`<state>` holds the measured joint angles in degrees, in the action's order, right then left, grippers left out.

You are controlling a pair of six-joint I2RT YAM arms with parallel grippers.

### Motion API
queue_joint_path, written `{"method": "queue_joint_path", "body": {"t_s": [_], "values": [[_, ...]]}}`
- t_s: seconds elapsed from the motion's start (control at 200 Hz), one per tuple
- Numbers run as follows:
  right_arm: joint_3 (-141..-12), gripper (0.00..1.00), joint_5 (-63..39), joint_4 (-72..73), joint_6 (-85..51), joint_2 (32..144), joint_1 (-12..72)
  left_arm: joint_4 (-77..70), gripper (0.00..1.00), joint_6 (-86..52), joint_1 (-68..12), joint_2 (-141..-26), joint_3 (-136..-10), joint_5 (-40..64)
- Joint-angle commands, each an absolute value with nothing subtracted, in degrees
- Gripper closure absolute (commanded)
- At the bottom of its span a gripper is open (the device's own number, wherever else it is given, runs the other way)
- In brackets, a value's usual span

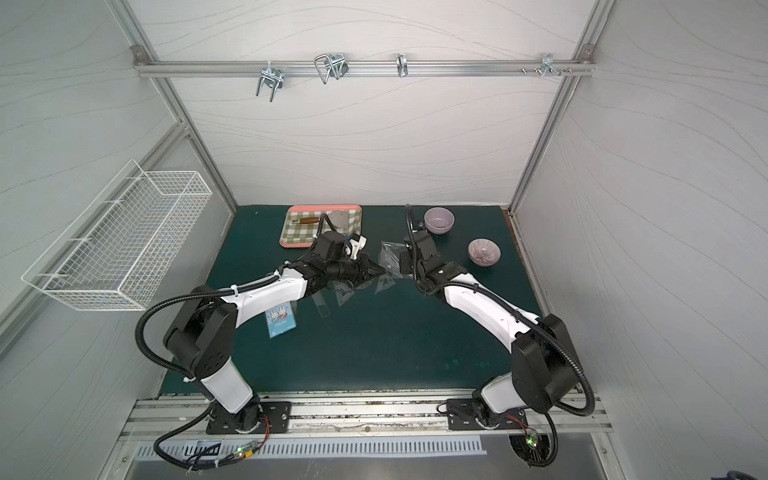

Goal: Open the ruler set and take out the ruler
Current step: Take out the ruler from the ruler set bag, then place the ruler at the center of the board.

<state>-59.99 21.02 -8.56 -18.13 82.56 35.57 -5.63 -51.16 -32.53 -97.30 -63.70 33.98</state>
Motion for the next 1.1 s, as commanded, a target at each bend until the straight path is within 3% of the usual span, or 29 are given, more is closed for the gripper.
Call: {"method": "queue_joint_path", "body": {"t_s": [0.0,0.585,1.095], "values": [[-59.0,1.00,22.8,-8.1,-17.4,80.8,35.2,-10.2,1.00,-49.7,-32.2,-94.7,-63.8,36.2],[-57.4,1.00,25.4,-10.1,-15.8,77.0,31.2,-4.5,1.00,-47.8,-32.6,-94.1,-57.3,39.0],[-54.6,1.00,26.2,-12.9,-14.4,68.9,26.0,7.2,1.00,-42.8,-41.6,-115.5,-72.0,48.7]]}}
